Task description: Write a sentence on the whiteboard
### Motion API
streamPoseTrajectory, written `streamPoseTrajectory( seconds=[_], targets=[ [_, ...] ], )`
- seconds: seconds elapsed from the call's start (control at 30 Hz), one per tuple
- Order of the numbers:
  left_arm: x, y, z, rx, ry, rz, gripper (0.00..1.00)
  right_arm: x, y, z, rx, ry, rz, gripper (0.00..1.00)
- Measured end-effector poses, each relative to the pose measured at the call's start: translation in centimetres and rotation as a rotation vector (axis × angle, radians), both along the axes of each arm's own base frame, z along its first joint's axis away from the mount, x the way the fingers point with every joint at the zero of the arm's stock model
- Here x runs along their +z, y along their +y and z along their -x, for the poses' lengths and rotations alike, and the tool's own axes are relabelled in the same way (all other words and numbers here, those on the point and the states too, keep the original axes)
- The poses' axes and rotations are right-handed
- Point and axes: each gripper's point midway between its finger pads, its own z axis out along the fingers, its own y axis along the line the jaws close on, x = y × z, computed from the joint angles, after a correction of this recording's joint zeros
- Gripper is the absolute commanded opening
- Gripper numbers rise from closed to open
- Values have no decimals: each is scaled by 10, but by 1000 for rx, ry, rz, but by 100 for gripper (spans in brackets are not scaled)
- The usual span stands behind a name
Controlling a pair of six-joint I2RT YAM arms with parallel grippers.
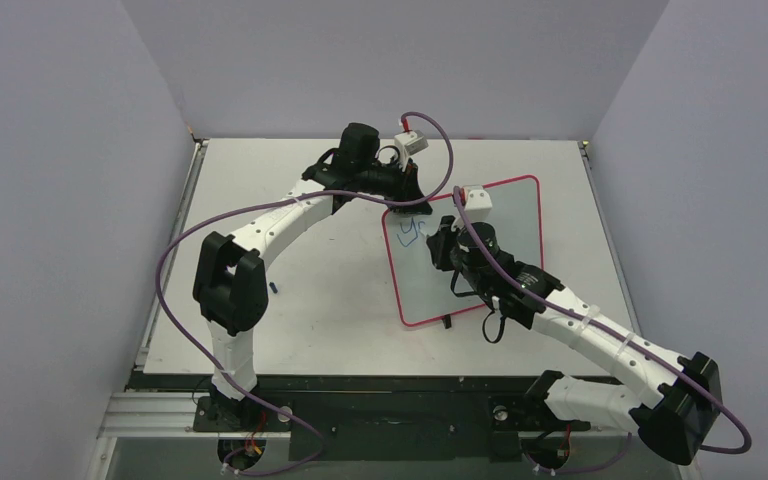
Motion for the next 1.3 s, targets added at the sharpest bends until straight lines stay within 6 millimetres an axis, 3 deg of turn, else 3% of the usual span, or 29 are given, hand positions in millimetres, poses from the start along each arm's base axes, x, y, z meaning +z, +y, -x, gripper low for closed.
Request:
streamPoseTrajectory(
  seconds=[0.6, 1.3],
  targets=[
    [0, 0, 0, -1, 0, 0, 0, -5, -7, 2, -23, 6, 16, 0],
    [-1, 0, 0, 0, -3, -3, 0, 12, -5, -11, -32, -14, 61, 0]
  ],
)
